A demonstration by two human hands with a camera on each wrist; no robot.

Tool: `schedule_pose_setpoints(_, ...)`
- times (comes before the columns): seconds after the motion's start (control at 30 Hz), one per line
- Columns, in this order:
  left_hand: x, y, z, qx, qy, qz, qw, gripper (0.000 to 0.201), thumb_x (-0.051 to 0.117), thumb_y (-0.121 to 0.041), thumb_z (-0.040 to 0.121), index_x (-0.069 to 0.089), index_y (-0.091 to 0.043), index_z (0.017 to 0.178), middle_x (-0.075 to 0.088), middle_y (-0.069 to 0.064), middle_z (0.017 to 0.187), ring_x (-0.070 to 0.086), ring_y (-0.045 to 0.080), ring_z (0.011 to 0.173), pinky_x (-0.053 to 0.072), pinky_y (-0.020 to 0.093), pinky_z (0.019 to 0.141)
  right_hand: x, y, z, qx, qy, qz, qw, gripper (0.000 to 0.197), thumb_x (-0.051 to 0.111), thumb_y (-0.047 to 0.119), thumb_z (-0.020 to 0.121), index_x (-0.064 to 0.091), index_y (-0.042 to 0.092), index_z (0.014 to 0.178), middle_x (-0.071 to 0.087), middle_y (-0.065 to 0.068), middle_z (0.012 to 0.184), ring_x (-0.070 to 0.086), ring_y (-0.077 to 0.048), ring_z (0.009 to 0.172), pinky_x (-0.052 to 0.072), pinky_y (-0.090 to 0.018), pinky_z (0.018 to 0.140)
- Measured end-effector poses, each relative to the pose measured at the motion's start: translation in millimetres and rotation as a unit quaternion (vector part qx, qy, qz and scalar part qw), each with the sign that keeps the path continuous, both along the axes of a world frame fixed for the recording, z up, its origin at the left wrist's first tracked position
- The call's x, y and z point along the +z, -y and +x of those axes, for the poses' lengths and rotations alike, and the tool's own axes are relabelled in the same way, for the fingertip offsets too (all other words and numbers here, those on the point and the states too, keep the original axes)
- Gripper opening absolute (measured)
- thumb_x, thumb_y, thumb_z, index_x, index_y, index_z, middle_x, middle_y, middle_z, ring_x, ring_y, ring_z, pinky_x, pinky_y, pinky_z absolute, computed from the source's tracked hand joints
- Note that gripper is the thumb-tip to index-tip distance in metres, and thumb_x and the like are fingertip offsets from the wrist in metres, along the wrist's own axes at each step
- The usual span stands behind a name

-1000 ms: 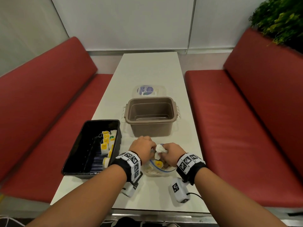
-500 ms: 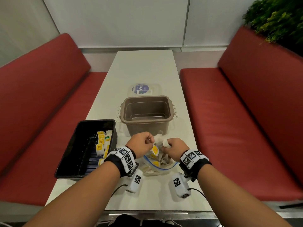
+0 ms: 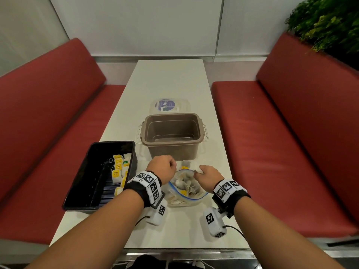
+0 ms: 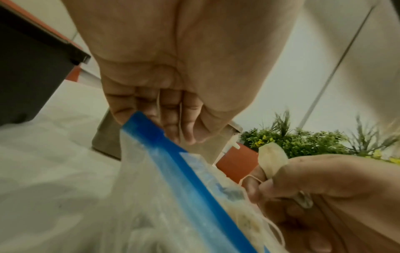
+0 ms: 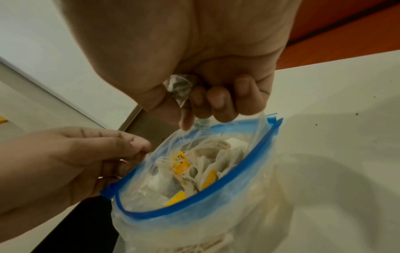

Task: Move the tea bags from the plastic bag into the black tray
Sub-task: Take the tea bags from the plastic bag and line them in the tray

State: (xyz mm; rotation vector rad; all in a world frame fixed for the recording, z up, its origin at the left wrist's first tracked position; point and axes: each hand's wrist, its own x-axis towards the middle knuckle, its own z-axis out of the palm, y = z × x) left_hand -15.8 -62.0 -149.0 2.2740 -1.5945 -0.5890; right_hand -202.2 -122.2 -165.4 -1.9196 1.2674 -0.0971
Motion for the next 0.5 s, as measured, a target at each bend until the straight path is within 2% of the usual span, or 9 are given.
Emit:
schedule_pose_setpoints(0.07, -4.5, 4.0, -3.4, -0.022, 0.006, 0.055, 0.998, 0.021, 0.054, -0.028, 0.09, 0.073, -0.021, 0.096, 0.073, 0.0, 0.095, 0.066, 0.022, 0.092, 0.055, 0.034, 0.084, -1.6, -0.1, 0.5, -0.011, 0.001, 0.011, 1.0, 0.021, 0.047, 0.025, 0.094, 0.053, 0.007, 0.085, 0.059, -0.011, 0.09, 0.054, -0.03, 0.088, 0.039, -0.033, 0.074)
schedule_pose_setpoints(0.13, -10.5, 5.7, -11.1, -0.07, 0.005, 0.114, 0.991, 0.027, 0.053, -0.03, 0.093, 0.076, -0.016, 0.098, 0.074, 0.006, 0.096, 0.066, 0.025, 0.093, 0.054, 0.034, 0.085, -3.3, 0.5, -0.3, -0.036, 0.018, 0.025, 0.999, 0.019, 0.044, 0.025, 0.094, 0.046, 0.01, 0.082, 0.056, -0.011, 0.087, 0.052, -0.031, 0.087, 0.039, -0.039, 0.077)
schedule_pose_setpoints(0.23, -17.0, 12.2, -22.2, -0.085, -0.026, 0.127, 0.988, 0.035, 0.052, -0.042, 0.096, 0.075, -0.015, 0.091, 0.072, 0.006, 0.09, 0.064, 0.024, 0.088, 0.052, 0.031, 0.081, -4.9, 2.1, -6.9, -0.087, 0.039, 0.041, 0.995, 0.013, 0.041, 0.025, 0.095, 0.04, 0.015, 0.087, 0.051, -0.006, 0.083, 0.05, -0.029, 0.084, 0.037, -0.037, 0.074)
schedule_pose_setpoints(0.3, -18.1, 21.6, -26.6, -0.06, -0.023, 0.12, 0.991, 0.039, 0.048, -0.04, 0.098, 0.075, -0.014, 0.091, 0.072, 0.008, 0.095, 0.064, 0.026, 0.093, 0.051, 0.032, 0.085, -6.6, 3.5, -13.6, -0.097, 0.041, 0.036, 0.994, 0.011, 0.04, 0.023, 0.096, 0.038, 0.013, 0.092, 0.049, -0.004, 0.08, 0.049, -0.028, 0.082, 0.037, -0.036, 0.074)
schedule_pose_setpoints(0.4, -19.1, 35.1, -29.4, -0.025, 0.026, 0.124, 0.992, 0.03, 0.049, -0.03, 0.096, 0.074, -0.014, 0.093, 0.072, 0.008, 0.097, 0.065, 0.03, 0.094, 0.054, 0.036, 0.084, -9.3, 5.1, -21.8, -0.066, -0.004, 0.021, 0.998, 0.021, 0.038, 0.021, 0.097, 0.033, 0.018, 0.077, 0.047, -0.005, 0.075, 0.046, -0.028, 0.077, 0.034, -0.034, 0.07)
schedule_pose_setpoints(0.5, -25.9, 46.4, -30.7, 0.007, 0.06, 0.161, 0.985, 0.028, 0.054, -0.031, 0.091, 0.073, -0.011, 0.094, 0.072, 0.009, 0.098, 0.067, 0.031, 0.09, 0.056, 0.034, 0.078, -13.0, 3.1, -27.9, -0.014, -0.067, 0.007, 0.998, 0.029, 0.038, 0.02, 0.096, 0.029, 0.018, 0.068, 0.052, -0.011, 0.083, 0.048, -0.028, 0.08, 0.034, -0.033, 0.069)
